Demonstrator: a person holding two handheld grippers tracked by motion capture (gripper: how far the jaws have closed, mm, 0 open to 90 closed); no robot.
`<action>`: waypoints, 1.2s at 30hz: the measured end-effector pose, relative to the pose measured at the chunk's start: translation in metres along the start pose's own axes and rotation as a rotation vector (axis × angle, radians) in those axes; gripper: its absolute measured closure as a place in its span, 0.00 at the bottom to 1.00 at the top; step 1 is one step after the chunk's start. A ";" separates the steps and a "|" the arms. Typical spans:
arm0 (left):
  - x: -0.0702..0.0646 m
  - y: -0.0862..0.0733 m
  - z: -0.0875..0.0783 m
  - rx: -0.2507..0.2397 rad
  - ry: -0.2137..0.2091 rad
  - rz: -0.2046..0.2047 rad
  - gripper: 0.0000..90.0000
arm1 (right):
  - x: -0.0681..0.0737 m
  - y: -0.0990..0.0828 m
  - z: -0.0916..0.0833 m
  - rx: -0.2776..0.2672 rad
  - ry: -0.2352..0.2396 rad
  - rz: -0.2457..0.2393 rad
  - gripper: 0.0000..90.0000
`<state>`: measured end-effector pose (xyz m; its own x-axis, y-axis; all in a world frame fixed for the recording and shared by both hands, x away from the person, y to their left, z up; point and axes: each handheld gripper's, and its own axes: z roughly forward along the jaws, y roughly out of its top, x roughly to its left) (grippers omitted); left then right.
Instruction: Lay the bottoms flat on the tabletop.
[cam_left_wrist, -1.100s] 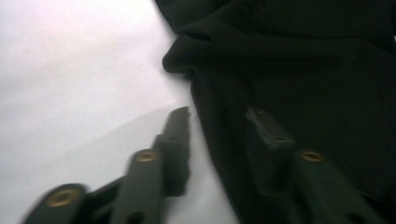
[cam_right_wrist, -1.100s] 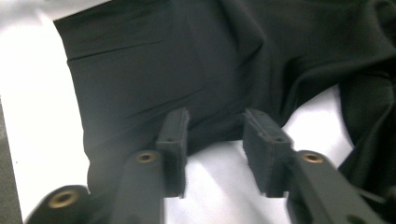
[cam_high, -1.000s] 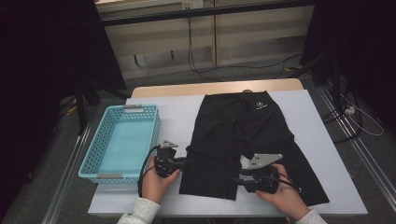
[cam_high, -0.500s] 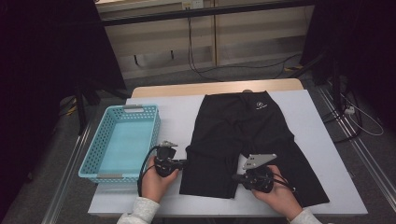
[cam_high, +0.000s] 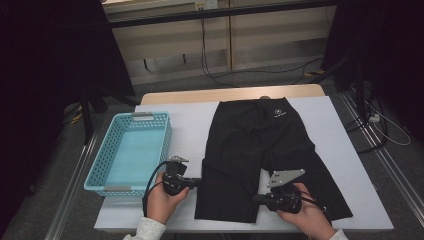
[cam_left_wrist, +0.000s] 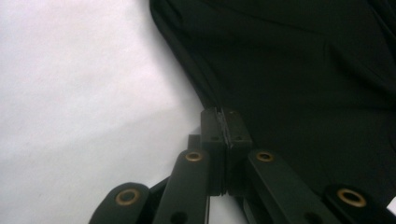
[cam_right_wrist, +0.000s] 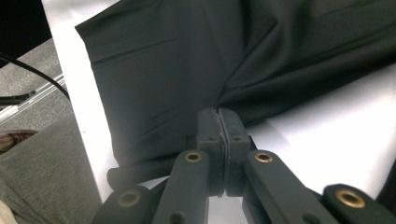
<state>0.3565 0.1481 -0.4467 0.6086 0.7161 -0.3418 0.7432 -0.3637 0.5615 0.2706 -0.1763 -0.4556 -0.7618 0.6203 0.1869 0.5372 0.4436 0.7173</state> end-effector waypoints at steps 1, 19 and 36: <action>0.000 0.000 0.000 0.002 -0.003 -0.003 0.99 | 0.001 0.000 -0.001 0.000 0.004 0.000 1.00; 0.016 0.029 0.027 -0.136 0.119 0.031 0.67 | -0.016 0.006 -0.005 -0.059 -0.075 0.025 0.67; 0.021 0.031 0.017 -0.074 0.083 -0.035 1.00 | -0.038 -0.003 -0.031 -0.087 -0.196 0.056 0.58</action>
<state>0.3973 0.1423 -0.4490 0.5555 0.7753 -0.3005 0.7393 -0.2951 0.6053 0.2866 -0.2215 -0.4438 -0.6422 0.7600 0.0997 0.5367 0.3529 0.7664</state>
